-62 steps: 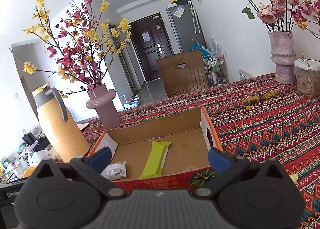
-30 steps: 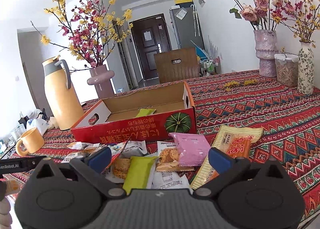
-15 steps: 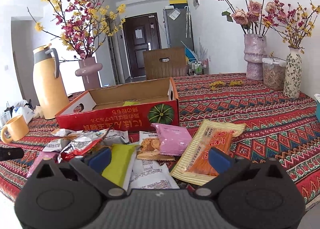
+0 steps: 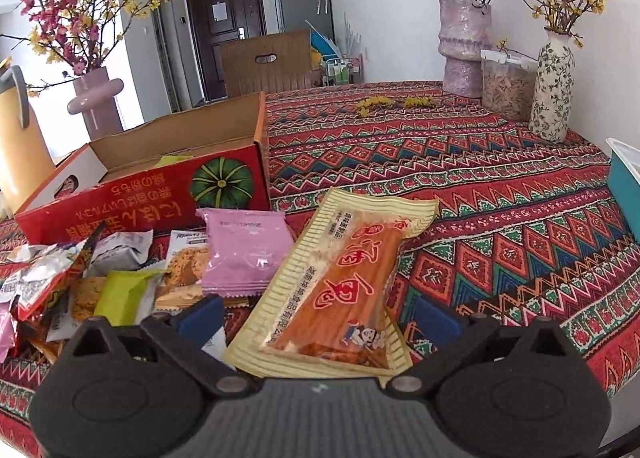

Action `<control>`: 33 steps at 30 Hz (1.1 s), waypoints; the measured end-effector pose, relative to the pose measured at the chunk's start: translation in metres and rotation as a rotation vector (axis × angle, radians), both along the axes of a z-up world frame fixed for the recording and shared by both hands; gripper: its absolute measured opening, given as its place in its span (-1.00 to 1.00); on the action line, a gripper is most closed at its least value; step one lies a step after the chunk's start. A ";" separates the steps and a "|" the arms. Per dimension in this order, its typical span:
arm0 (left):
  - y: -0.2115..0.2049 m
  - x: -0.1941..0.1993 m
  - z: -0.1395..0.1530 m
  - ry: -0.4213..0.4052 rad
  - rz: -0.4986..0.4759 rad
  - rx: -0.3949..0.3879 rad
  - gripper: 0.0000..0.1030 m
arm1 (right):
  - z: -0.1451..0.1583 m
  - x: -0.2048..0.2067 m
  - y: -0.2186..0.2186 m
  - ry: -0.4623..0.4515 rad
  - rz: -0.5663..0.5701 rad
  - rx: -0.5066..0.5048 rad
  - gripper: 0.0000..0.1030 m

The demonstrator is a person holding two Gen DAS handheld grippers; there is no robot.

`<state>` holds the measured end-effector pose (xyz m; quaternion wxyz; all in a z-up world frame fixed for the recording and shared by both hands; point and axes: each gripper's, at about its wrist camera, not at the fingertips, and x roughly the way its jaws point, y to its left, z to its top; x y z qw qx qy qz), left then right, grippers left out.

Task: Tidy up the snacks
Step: 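Lower the right gripper onto the long yellow-bordered snack bag and grasp it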

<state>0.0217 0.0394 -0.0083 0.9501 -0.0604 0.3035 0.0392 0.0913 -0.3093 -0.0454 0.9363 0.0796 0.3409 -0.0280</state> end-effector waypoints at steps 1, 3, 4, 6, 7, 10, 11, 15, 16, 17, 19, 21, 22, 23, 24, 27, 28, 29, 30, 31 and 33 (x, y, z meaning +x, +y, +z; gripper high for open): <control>0.000 0.000 0.000 0.001 -0.001 0.000 1.00 | 0.000 0.004 0.000 0.007 0.001 0.006 0.98; -0.001 0.000 -0.001 0.002 -0.003 0.000 1.00 | -0.002 0.012 0.002 0.027 0.000 -0.007 0.97; -0.001 0.000 -0.001 0.002 -0.003 -0.001 1.00 | -0.004 0.016 0.003 0.037 -0.004 -0.018 0.97; 0.000 0.000 -0.001 0.003 -0.003 -0.001 1.00 | -0.009 0.023 0.003 0.055 -0.011 -0.026 0.96; 0.000 0.000 -0.001 0.003 -0.001 -0.002 1.00 | -0.011 0.025 0.002 0.063 -0.015 -0.024 0.95; 0.001 0.000 -0.002 0.007 0.003 -0.005 1.00 | -0.015 0.026 0.001 0.064 -0.024 -0.040 0.90; 0.002 0.000 -0.002 0.008 0.004 -0.005 1.00 | -0.015 0.026 0.000 0.061 -0.024 -0.043 0.87; 0.001 0.001 -0.003 0.011 0.002 -0.005 1.00 | -0.015 0.021 -0.002 0.048 -0.016 -0.084 0.55; 0.001 0.001 -0.003 0.011 0.001 -0.004 1.00 | -0.015 0.018 -0.003 0.041 -0.012 -0.087 0.53; 0.001 0.001 -0.003 0.012 0.001 -0.003 1.00 | -0.015 0.017 -0.004 0.038 -0.005 -0.088 0.52; 0.000 0.001 -0.003 0.013 0.000 -0.002 1.00 | -0.015 0.014 -0.008 0.038 0.004 -0.093 0.51; 0.000 0.001 -0.003 0.014 -0.002 -0.002 1.00 | -0.014 0.012 -0.010 0.036 0.021 -0.093 0.49; 0.000 0.001 -0.003 0.014 -0.003 -0.002 1.00 | -0.014 0.012 -0.011 0.034 0.027 -0.090 0.47; 0.000 0.000 -0.003 0.014 -0.003 -0.001 1.00 | -0.014 0.011 -0.012 0.032 0.028 -0.089 0.38; 0.000 0.000 -0.003 0.015 -0.003 -0.001 1.00 | -0.013 0.010 -0.014 0.029 0.031 -0.089 0.30; 0.000 0.001 -0.004 0.018 0.003 -0.001 1.00 | -0.014 0.006 -0.018 0.019 0.038 -0.092 0.20; 0.001 0.001 -0.005 0.020 0.004 -0.002 1.00 | -0.014 0.005 -0.018 0.015 0.039 -0.097 0.19; 0.001 0.001 -0.005 0.022 0.005 -0.002 1.00 | -0.014 0.004 -0.018 0.010 0.039 -0.099 0.18; 0.001 0.002 -0.006 0.024 0.005 -0.001 1.00 | -0.015 0.002 -0.018 0.004 0.039 -0.102 0.16; 0.000 0.002 -0.006 0.026 0.005 0.000 1.00 | -0.015 0.001 -0.018 -0.001 0.039 -0.105 0.14; 0.000 0.002 -0.006 0.026 0.003 0.000 1.00 | -0.015 -0.001 -0.017 -0.011 0.038 -0.103 0.06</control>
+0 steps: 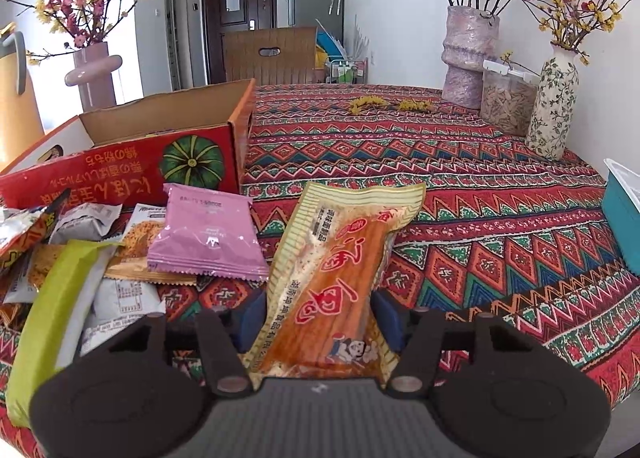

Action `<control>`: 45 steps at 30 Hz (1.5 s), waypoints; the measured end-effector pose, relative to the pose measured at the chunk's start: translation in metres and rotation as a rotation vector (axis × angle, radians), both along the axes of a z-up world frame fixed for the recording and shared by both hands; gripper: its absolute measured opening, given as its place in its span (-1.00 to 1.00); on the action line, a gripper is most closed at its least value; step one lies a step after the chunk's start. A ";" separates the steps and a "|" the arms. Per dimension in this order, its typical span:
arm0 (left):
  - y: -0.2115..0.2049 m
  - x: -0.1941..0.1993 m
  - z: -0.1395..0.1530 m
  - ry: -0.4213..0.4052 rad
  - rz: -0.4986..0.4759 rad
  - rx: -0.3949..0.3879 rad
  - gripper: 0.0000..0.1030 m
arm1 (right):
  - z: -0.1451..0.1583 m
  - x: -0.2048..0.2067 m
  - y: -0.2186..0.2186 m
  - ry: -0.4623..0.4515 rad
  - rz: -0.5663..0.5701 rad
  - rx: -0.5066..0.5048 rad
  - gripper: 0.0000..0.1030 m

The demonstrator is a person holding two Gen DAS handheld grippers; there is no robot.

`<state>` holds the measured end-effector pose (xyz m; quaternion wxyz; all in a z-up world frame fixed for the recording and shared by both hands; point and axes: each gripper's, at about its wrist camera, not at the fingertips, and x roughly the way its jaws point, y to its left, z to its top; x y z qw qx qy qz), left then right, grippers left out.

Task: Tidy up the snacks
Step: 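Lower the right gripper onto the long yellow-bordered snack bag and grasp it, then lift the snack bag with the right gripper while the left gripper grasps the pink packet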

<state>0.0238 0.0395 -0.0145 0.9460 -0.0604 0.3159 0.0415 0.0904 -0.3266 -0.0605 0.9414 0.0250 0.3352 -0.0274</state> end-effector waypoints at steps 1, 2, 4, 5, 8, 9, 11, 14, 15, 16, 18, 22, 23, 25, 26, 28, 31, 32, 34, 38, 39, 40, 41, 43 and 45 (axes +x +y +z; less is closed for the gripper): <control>0.000 0.000 0.000 0.001 0.001 0.000 1.00 | 0.000 -0.001 0.000 -0.005 0.000 0.004 0.04; 0.000 0.000 0.000 0.002 0.001 0.000 1.00 | 0.000 -0.002 -0.001 -0.011 -0.002 0.009 0.02; 0.000 0.001 -0.001 0.005 0.002 0.000 1.00 | -0.001 -0.004 -0.003 -0.021 -0.002 0.015 -0.02; 0.000 0.001 -0.002 0.007 0.003 0.000 1.00 | -0.001 -0.005 -0.004 -0.027 -0.004 0.019 -0.06; -0.001 0.003 -0.003 0.012 0.002 0.002 1.00 | -0.001 -0.009 -0.010 -0.048 -0.015 0.049 -0.17; -0.002 0.003 -0.003 0.012 0.000 0.003 1.00 | -0.001 -0.010 -0.011 -0.055 -0.018 0.057 -0.20; -0.003 0.004 -0.004 0.014 -0.003 0.004 1.00 | -0.001 -0.011 -0.012 -0.067 -0.023 0.068 -0.22; -0.004 0.005 -0.005 0.018 -0.005 0.009 1.00 | -0.002 -0.014 -0.012 -0.092 -0.031 0.072 -0.28; -0.004 0.006 -0.005 0.019 -0.005 0.010 1.00 | -0.002 -0.016 -0.012 -0.102 -0.033 0.070 -0.37; -0.004 0.006 -0.005 0.021 -0.006 0.011 1.00 | -0.001 -0.017 -0.011 -0.117 -0.037 0.066 -0.46; -0.005 0.008 -0.006 0.027 -0.006 0.015 1.00 | -0.001 -0.019 -0.012 -0.126 -0.037 0.080 -0.46; -0.005 0.013 -0.009 0.038 -0.002 0.023 1.00 | -0.001 -0.021 -0.011 -0.138 -0.041 0.095 -0.48; -0.005 0.014 -0.010 0.041 0.001 0.026 1.00 | -0.001 -0.022 -0.012 -0.142 -0.042 0.101 -0.49; -0.004 0.018 -0.011 0.049 0.008 0.031 1.00 | 0.001 -0.024 -0.013 -0.150 -0.040 0.111 -0.51; -0.003 0.020 -0.012 0.053 0.011 0.033 1.00 | 0.002 -0.025 -0.013 -0.156 -0.039 0.115 -0.54; -0.003 0.025 -0.014 0.060 0.017 0.036 1.00 | 0.004 -0.027 -0.013 -0.166 -0.037 0.123 -0.55; -0.006 0.032 -0.015 0.061 0.018 0.043 1.00 | 0.005 -0.028 -0.013 -0.172 -0.031 0.129 -0.55; -0.007 0.034 -0.015 0.060 0.018 0.046 1.00 | 0.005 -0.029 -0.013 -0.173 -0.032 0.132 -0.55; -0.010 0.041 -0.015 0.061 0.021 0.055 1.00 | 0.005 -0.029 -0.014 -0.173 -0.032 0.140 -0.55; -0.013 0.053 -0.018 0.069 0.043 0.066 0.97 | 0.006 -0.030 -0.016 -0.180 -0.033 0.155 -0.55; -0.012 0.056 -0.019 0.075 0.045 0.062 0.88 | 0.006 -0.030 -0.016 -0.181 -0.032 0.158 -0.55; -0.012 0.059 -0.020 0.083 0.045 0.058 0.77 | 0.006 -0.031 -0.017 -0.184 -0.031 0.161 -0.55; -0.013 0.062 -0.021 0.089 0.043 0.053 0.73 | 0.006 -0.031 -0.017 -0.185 -0.030 0.164 -0.55; -0.013 0.066 -0.024 0.098 0.030 0.041 0.48 | 0.007 -0.031 -0.017 -0.187 -0.028 0.169 -0.55; -0.014 0.067 -0.025 0.099 0.006 0.028 0.23 | 0.007 -0.031 -0.017 -0.185 -0.023 0.172 -0.55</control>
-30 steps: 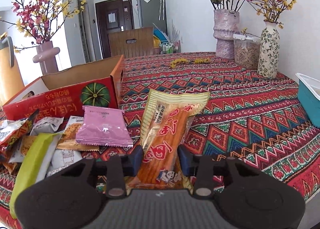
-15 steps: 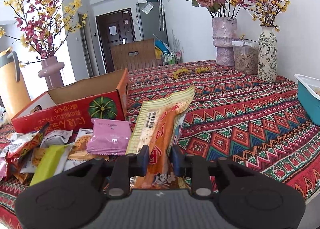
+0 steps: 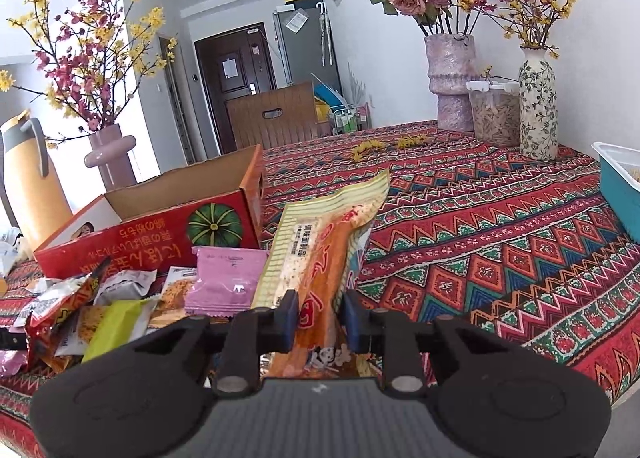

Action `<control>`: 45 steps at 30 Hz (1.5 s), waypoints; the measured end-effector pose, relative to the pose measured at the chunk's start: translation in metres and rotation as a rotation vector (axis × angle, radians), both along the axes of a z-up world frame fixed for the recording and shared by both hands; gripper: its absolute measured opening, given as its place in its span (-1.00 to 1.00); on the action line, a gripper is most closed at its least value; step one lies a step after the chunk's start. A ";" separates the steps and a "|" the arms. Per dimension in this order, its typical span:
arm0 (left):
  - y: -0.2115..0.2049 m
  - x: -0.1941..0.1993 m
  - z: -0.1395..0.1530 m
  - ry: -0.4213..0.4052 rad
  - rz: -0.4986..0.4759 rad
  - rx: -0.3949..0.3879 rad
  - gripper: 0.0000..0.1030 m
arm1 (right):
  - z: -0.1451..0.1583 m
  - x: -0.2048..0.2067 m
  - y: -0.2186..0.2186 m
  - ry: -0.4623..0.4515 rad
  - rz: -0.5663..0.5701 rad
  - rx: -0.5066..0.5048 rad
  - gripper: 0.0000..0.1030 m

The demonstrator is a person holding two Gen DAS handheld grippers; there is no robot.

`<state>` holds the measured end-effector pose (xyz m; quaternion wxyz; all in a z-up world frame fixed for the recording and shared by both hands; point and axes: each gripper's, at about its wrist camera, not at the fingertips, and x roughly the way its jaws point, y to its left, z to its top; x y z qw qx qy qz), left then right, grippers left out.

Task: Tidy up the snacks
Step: 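Lift the snack bag with the right gripper while the left gripper grasps the pink packet, then carry the snack bag and pink packet toward the box with both grippers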

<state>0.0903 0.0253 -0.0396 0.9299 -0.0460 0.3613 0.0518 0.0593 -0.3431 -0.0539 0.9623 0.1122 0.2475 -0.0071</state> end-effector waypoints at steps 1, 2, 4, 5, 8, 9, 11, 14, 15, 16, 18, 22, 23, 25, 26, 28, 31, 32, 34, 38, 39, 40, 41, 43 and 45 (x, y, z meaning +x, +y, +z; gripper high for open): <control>-0.001 -0.001 0.000 -0.007 -0.006 0.006 0.22 | 0.000 0.000 0.000 0.000 0.001 0.001 -0.55; -0.001 -0.001 0.000 -0.008 -0.008 0.004 0.21 | 0.000 0.000 0.000 0.000 0.003 0.003 -0.55; 0.001 -0.004 0.001 -0.012 -0.007 -0.003 0.19 | 0.000 -0.001 0.001 -0.001 0.005 0.005 -0.55; 0.002 -0.005 0.001 -0.015 -0.006 -0.002 0.19 | 0.000 -0.001 0.001 -0.002 0.005 0.007 -0.55; 0.006 -0.009 0.001 -0.020 0.003 -0.001 0.19 | 0.002 -0.003 0.000 -0.007 0.007 0.013 -0.55; 0.008 -0.010 0.001 -0.022 0.007 -0.002 0.19 | 0.002 -0.003 0.000 -0.010 0.007 0.015 -0.55; 0.011 -0.013 0.002 -0.025 0.011 -0.003 0.19 | 0.003 -0.004 0.000 -0.013 0.007 0.019 -0.55; 0.015 -0.018 0.004 -0.035 0.013 -0.006 0.19 | 0.005 -0.005 -0.001 -0.017 0.005 0.020 -0.55; 0.016 -0.020 0.006 -0.039 0.013 -0.007 0.19 | 0.006 -0.006 -0.001 -0.019 0.005 0.021 -0.55; 0.017 -0.022 0.007 -0.044 0.012 -0.008 0.19 | 0.006 -0.006 -0.001 -0.020 0.004 0.021 -0.55; 0.019 -0.026 0.010 -0.053 0.008 -0.009 0.19 | 0.008 -0.007 -0.002 -0.025 0.002 0.020 -0.55; 0.020 -0.034 0.015 -0.074 -0.003 -0.011 0.19 | 0.011 -0.009 -0.003 -0.033 -0.003 0.019 -0.58; 0.021 -0.035 0.016 -0.078 -0.004 -0.013 0.19 | 0.012 -0.009 -0.003 -0.035 -0.004 0.019 -0.58; 0.021 -0.038 0.019 -0.087 -0.005 -0.016 0.19 | 0.014 -0.009 -0.004 -0.039 -0.007 0.020 -0.58; 0.021 -0.040 0.021 -0.093 -0.007 -0.017 0.19 | 0.014 -0.009 -0.005 -0.041 -0.008 0.021 -0.58; 0.021 -0.042 0.025 -0.106 -0.011 -0.018 0.19 | 0.016 -0.010 -0.005 -0.045 -0.009 0.020 -0.58; 0.021 -0.046 0.032 -0.127 -0.013 -0.018 0.20 | 0.019 -0.010 -0.006 -0.053 -0.010 0.018 -0.58; 0.022 -0.047 0.034 -0.132 -0.013 -0.018 0.19 | 0.020 -0.010 -0.006 -0.056 -0.011 0.018 -0.58; 0.022 -0.047 0.037 -0.141 -0.013 -0.016 0.19 | 0.022 -0.010 -0.006 -0.062 -0.011 0.017 -0.58; 0.020 -0.045 0.043 -0.155 -0.020 -0.012 0.19 | 0.029 -0.009 -0.006 -0.079 -0.007 0.017 -0.58; 0.019 -0.044 0.045 -0.160 -0.024 -0.010 0.19 | 0.031 -0.008 -0.006 -0.083 -0.005 0.017 -0.58; 0.018 -0.043 0.047 -0.164 -0.026 -0.007 0.20 | 0.033 -0.006 -0.006 -0.088 -0.002 0.017 -0.58; 0.016 -0.041 0.049 -0.170 -0.029 -0.003 0.20 | 0.035 -0.005 -0.005 -0.093 0.000 0.018 -0.58; 0.014 -0.037 0.053 -0.181 -0.036 0.002 0.20 | 0.040 -0.002 -0.004 -0.103 0.007 0.019 -0.58; 0.011 -0.034 0.057 -0.190 -0.042 0.007 0.20 | 0.043 0.001 -0.002 -0.112 0.014 0.020 -0.58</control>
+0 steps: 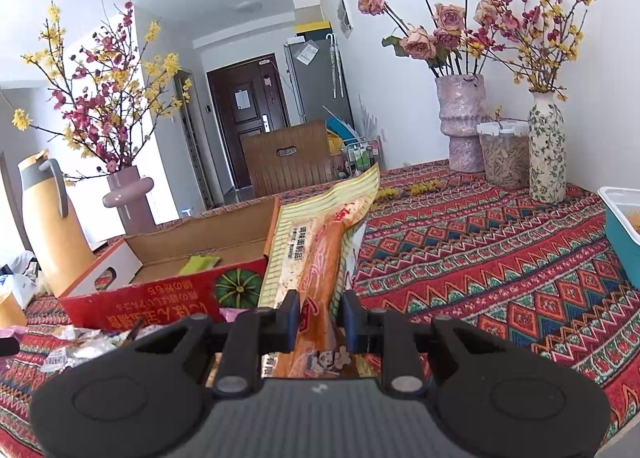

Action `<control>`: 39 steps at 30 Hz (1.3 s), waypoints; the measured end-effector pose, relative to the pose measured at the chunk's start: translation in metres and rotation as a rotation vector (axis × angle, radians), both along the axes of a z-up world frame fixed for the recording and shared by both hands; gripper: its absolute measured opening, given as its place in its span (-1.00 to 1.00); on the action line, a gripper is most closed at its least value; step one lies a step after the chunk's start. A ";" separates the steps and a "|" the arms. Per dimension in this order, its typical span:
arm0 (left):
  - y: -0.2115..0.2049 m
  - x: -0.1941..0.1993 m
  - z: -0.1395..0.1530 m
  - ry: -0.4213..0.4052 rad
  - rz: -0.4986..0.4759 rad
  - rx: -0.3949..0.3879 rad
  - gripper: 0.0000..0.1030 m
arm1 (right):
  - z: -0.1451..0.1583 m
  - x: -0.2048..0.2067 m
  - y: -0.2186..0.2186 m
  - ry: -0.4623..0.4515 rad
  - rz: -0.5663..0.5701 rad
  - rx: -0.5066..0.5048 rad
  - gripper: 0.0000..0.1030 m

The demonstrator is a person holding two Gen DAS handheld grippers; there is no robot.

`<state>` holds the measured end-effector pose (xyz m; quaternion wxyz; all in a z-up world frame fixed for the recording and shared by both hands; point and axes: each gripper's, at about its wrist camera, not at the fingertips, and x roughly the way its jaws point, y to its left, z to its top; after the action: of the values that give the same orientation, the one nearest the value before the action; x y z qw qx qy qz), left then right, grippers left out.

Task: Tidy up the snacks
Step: 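Carry the snack bag and pink packet toward the box with both grippers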

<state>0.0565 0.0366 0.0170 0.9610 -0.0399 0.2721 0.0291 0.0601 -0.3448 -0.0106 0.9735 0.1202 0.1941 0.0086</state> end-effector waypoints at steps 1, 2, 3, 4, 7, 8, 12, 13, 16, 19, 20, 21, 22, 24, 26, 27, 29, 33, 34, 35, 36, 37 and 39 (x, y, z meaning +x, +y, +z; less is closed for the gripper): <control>-0.001 0.002 0.002 -0.004 -0.002 0.002 0.20 | 0.001 0.002 0.001 -0.003 0.003 0.001 -0.58; -0.003 0.004 0.004 -0.008 -0.005 0.004 0.20 | 0.003 0.004 0.001 -0.006 0.006 0.003 -0.58; -0.005 0.006 0.005 -0.012 -0.008 0.005 0.20 | 0.004 0.006 0.002 -0.008 0.009 0.006 -0.58; -0.006 0.009 0.007 -0.015 -0.010 0.007 0.20 | 0.006 0.008 0.002 -0.011 0.011 0.007 -0.58; -0.010 0.018 0.012 -0.021 -0.015 0.009 0.20 | 0.009 0.016 0.003 -0.019 0.019 0.018 -0.58; -0.011 0.021 0.013 -0.024 -0.018 0.012 0.20 | 0.011 0.018 0.004 -0.022 0.022 0.021 -0.58; -0.018 0.035 0.018 -0.031 -0.030 0.025 0.20 | 0.016 0.031 0.010 -0.031 0.043 0.033 -0.58; -0.020 0.039 0.020 -0.032 -0.032 0.027 0.20 | 0.018 0.035 0.012 -0.034 0.049 0.036 -0.58; -0.026 0.049 0.024 -0.040 -0.039 0.043 0.20 | 0.023 0.046 0.019 -0.043 0.070 0.044 -0.58; -0.032 0.060 0.029 -0.044 -0.043 0.051 0.20 | 0.029 0.059 0.025 -0.051 0.089 0.054 -0.58; -0.034 0.063 0.030 -0.046 -0.045 0.052 0.20 | 0.031 0.063 0.027 -0.054 0.096 0.058 -0.58; -0.036 0.067 0.032 -0.048 -0.046 0.052 0.20 | 0.033 0.067 0.030 -0.056 0.102 0.061 -0.58; -0.037 0.070 0.033 -0.051 -0.045 0.054 0.20 | 0.034 0.072 0.032 -0.057 0.107 0.065 -0.58; -0.041 0.077 0.037 -0.056 -0.044 0.054 0.20 | 0.038 0.082 0.036 -0.059 0.118 0.074 -0.58; -0.045 0.085 0.040 -0.060 -0.044 0.057 0.20 | 0.042 0.092 0.040 -0.062 0.129 0.078 -0.58; -0.047 0.088 0.040 -0.060 -0.044 0.058 0.20 | 0.044 0.097 0.042 -0.063 0.134 0.078 -0.58; -0.051 0.096 0.042 -0.058 -0.047 0.066 0.20 | 0.046 0.107 0.047 -0.063 0.143 0.078 -0.58; -0.057 0.113 0.042 -0.046 -0.047 0.077 0.20 | 0.051 0.130 0.056 -0.057 0.158 0.064 -0.58; -0.058 0.118 0.042 -0.043 -0.045 0.077 0.20 | 0.052 0.135 0.058 -0.054 0.160 0.061 -0.58; -0.059 0.123 0.042 -0.038 -0.042 0.077 0.20 | 0.053 0.140 0.059 -0.051 0.162 0.061 -0.58; -0.060 0.128 0.041 -0.034 -0.039 0.078 0.20 | 0.053 0.146 0.061 -0.047 0.166 0.060 -0.58; -0.060 0.133 0.039 -0.028 -0.036 0.080 0.20 | 0.054 0.152 0.063 -0.043 0.169 0.058 -0.58; -0.060 0.145 0.036 -0.011 -0.028 0.084 0.20 | 0.053 0.162 0.068 -0.031 0.176 0.055 -0.58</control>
<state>0.2011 -0.0238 0.0527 0.9636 0.0039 0.2659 0.0269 0.2225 -0.2767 0.0425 0.9683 0.1292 0.1883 0.1013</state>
